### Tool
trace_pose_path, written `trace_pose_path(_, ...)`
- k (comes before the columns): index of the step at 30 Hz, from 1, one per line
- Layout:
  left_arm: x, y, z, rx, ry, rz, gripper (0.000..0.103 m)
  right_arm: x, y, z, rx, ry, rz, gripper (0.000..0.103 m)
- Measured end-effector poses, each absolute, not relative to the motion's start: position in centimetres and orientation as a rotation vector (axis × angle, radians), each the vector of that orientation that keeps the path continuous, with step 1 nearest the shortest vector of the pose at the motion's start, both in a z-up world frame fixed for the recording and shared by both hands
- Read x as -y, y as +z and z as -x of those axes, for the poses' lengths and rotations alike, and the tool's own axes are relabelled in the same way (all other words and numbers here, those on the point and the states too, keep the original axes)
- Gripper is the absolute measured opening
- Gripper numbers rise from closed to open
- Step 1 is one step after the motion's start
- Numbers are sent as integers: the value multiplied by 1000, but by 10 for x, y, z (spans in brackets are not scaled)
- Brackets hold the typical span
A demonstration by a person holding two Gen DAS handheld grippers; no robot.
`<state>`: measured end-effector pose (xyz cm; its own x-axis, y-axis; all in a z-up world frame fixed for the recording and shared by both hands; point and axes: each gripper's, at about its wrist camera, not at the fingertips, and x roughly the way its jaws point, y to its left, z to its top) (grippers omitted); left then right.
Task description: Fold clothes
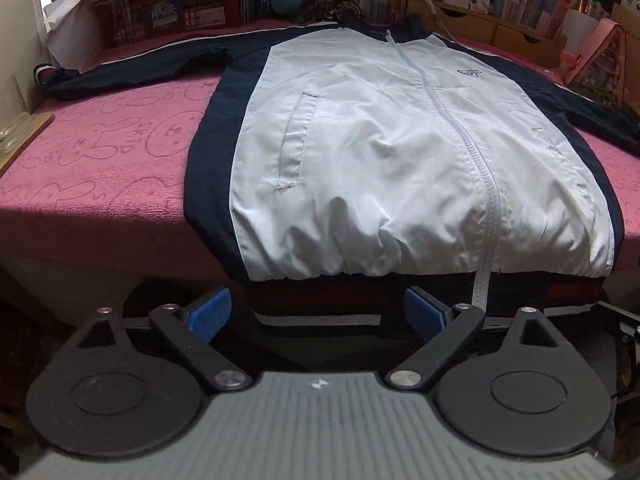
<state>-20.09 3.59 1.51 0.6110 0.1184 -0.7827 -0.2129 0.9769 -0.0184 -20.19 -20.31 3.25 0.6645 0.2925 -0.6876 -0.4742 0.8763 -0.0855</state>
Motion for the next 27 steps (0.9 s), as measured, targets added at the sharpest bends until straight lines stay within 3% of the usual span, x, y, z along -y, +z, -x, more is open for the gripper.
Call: trace_pose_path(27, -23, 5, 197, -946, 168, 75, 97, 201, 12, 201, -796, 441, 265, 98)
